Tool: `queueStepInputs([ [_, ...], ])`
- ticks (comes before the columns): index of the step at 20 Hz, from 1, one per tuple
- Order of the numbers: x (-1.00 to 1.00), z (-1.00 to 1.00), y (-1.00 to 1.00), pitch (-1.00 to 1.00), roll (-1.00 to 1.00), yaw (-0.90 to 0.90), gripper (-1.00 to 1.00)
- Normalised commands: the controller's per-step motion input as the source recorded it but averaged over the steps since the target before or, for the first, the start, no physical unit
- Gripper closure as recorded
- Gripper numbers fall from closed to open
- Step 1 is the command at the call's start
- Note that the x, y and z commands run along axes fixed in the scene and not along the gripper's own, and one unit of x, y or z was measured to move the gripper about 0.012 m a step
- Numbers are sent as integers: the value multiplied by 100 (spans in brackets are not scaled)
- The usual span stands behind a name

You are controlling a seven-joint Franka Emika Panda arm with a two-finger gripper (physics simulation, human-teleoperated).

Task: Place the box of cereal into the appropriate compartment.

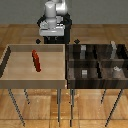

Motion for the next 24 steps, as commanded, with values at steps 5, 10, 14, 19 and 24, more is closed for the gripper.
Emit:
queueStepInputs([
  [5,0,0,0,0,0,0,-100],
  [10,0,0,-80,0,0,0,-100],
  [14,0,0,-100,0,0,0,-100],
  [19,27,0,-60,0,0,0,-100],
  [24,100,0,0,0,0,0,-100],
])
